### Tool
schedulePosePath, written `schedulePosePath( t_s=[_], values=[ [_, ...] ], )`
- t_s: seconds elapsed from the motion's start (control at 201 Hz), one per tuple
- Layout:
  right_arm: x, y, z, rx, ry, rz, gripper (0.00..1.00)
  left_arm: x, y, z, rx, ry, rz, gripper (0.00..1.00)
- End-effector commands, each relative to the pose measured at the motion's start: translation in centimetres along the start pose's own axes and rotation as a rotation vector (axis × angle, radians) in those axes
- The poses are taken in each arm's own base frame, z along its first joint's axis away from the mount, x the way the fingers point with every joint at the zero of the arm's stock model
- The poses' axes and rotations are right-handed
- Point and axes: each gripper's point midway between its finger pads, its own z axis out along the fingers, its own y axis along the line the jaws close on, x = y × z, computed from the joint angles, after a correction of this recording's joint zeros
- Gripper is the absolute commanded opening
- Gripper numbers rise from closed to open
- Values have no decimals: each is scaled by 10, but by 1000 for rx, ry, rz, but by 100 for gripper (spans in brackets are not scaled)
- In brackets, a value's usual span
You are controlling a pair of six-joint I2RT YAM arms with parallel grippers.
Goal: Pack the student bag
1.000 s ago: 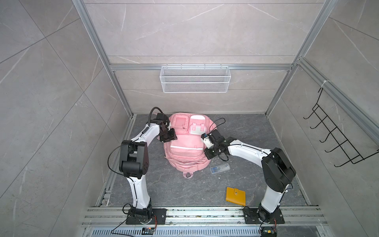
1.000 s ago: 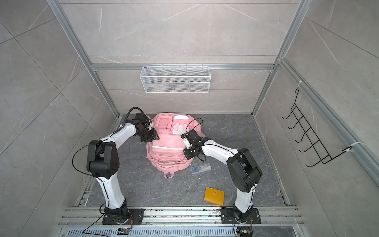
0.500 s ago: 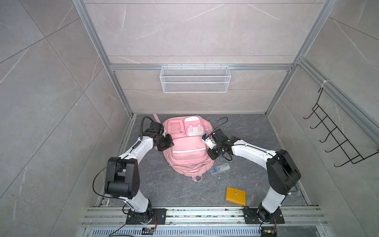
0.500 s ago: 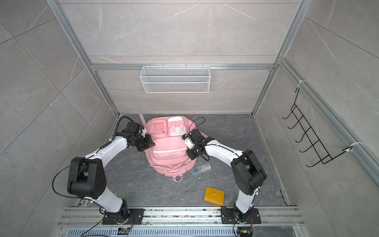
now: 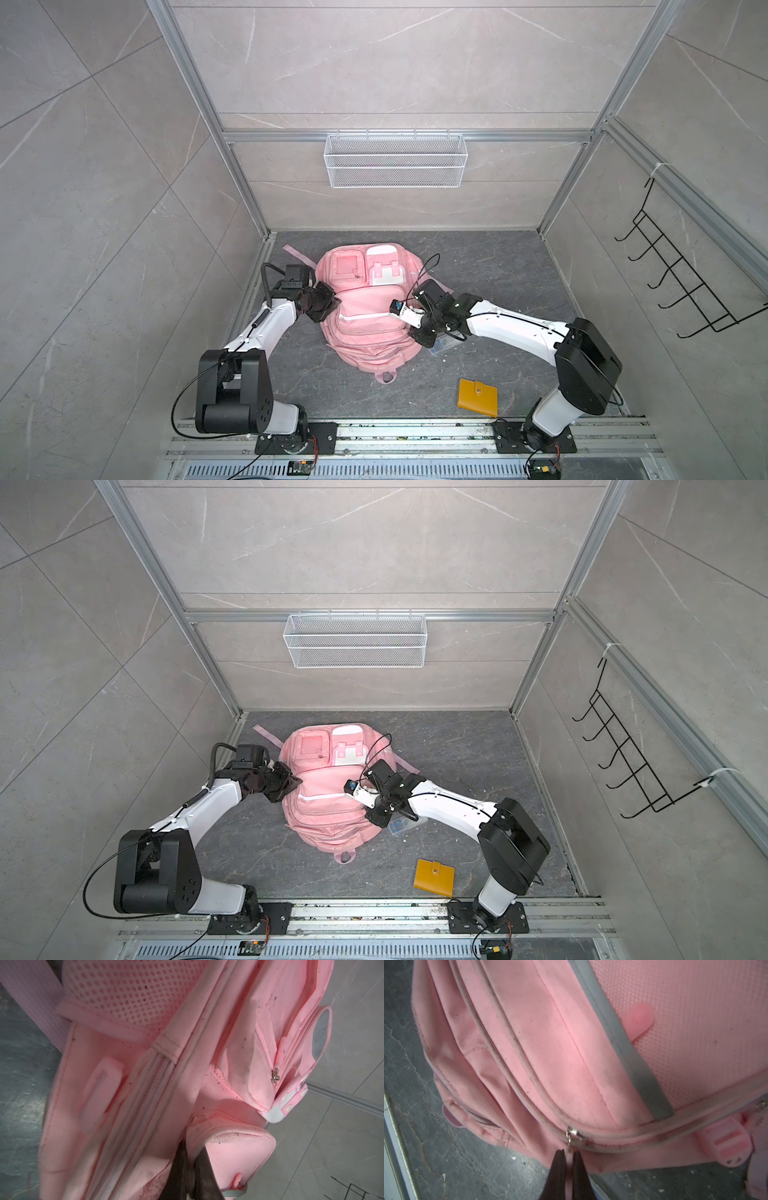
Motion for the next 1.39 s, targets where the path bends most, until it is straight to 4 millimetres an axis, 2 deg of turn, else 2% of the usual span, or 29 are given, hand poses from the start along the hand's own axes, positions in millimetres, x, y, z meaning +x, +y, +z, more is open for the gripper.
schedulePosePath(
  t_s=[0.0,0.125,0.199,0.394,0.548,0.643,0.697,0.782,0.847,0.966,1.046,1.101,1.166,1.245,1.31,1.39],
  values=[
    [7,20,-6,-56,24,-2,0,-37,-36,-28,140,-187,-89,0],
    [-14,24,-16,-73,-91,88,0,-36,-25,-32,140,-218,-158,0],
    [-19,27,-16,-77,-127,129,0,-34,-18,-32,143,-235,-203,0],
    [-4,47,-8,-74,-66,88,0,-35,-8,-30,168,-255,-306,0],
    [10,43,-8,-33,-27,79,0,-36,-8,-28,223,-261,-382,0],
    [7,37,-4,-10,-10,75,0,-35,-12,-30,237,-256,-387,0],
    [-1,30,-2,12,-18,84,0,-32,-12,-30,240,-253,-392,0],
    [-25,10,-3,53,-76,125,0,-24,-6,-33,239,-249,-399,0],
    [-39,-8,-1,65,-107,183,0,-13,5,-38,220,-252,-400,0],
    [-54,-45,3,65,-142,287,0,11,32,-45,202,-238,-409,0],
    [-66,-65,1,64,-173,300,0,26,38,-49,184,-204,-339,0],
    [-73,-75,1,70,-174,279,0,36,36,-51,160,-156,-243,0],
    [-78,-87,6,79,-151,252,0,48,35,-56,94,-85,-108,24],
    [-84,-102,9,89,-142,241,0,62,35,-63,44,-27,18,43],
    [-89,-113,9,99,-153,244,0,69,39,-73,10,-11,79,55],
    [-90,-122,8,110,-160,249,0,73,46,-91,-65,-22,185,64]
  ],
)
